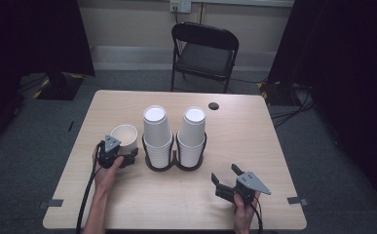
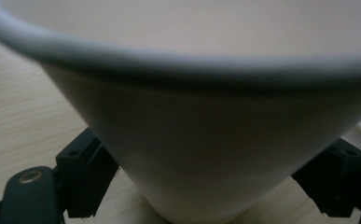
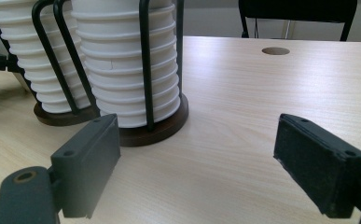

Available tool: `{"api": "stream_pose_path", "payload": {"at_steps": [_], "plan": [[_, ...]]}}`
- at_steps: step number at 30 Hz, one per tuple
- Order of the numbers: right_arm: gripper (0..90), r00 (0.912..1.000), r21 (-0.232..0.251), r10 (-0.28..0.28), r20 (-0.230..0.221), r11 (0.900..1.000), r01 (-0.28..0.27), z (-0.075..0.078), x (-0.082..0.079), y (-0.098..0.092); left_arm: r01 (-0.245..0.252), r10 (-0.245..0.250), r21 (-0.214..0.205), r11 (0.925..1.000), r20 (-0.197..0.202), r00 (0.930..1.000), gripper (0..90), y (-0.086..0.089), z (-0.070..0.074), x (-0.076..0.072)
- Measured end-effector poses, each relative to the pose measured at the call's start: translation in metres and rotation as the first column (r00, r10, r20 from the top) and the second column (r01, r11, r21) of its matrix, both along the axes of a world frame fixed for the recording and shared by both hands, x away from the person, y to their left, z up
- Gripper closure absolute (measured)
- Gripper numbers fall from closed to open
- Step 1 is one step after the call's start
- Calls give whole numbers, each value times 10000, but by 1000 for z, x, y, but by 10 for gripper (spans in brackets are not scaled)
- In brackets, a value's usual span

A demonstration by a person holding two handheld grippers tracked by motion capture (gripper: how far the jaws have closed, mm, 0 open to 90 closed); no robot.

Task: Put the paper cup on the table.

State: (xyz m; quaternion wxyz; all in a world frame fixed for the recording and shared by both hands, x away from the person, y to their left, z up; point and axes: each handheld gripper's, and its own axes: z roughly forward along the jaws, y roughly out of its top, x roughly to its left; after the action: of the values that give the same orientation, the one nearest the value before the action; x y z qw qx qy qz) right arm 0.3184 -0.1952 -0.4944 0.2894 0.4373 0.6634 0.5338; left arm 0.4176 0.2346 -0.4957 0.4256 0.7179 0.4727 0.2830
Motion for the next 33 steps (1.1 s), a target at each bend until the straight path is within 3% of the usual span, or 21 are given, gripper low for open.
{"api": "stream_pose_path", "payload": {"at_steps": [7,10,13,15,17,21,23,28,31,33], "plan": [[139,10000,19,-10,0,10000,10,0,0,0,-149,149,-68,9999,71,9999,155,1,0,-8],[139,10000,27,2,3,10000,-2,0,0,0,-233,238,-419,9989,119,9996,154,5,0,-15],[139,10000,36,4,0,10000,-4,0,0,0,-303,305,-224,9993,91,9995,155,6,0,-19],[139,10000,39,1,-7,10000,-1,0,0,0,-244,251,-430,9988,156,9996,155,4,0,-24],[139,10000,36,-27,0,10000,27,0,0,0,-374,379,-298,9989,167,9991,155,2,0,-30],[139,10000,59,-30,25,10000,30,0,-1,-1,-471,488,-671,9966,231,9985,155,4,1,-45],[139,10000,62,-6,14,10000,6,0,-1,-1,-353,375,-534,9979,402,9985,155,3,3,-56],[139,10000,67,-24,19,10000,24,0,-1,-1,-231,332,-1055,9942,947,9949,154,1,9,-78],[139,10000,79,-7,0,10000,7,0,-1,-1,301,-142,-1364,9902,1158,9932,155,-5,13,-90],[139,10000,64,-1,14,10000,0,0,-1,-1,506,-350,-1359,9894,1152,9927,154,-11,13,-96]]}}
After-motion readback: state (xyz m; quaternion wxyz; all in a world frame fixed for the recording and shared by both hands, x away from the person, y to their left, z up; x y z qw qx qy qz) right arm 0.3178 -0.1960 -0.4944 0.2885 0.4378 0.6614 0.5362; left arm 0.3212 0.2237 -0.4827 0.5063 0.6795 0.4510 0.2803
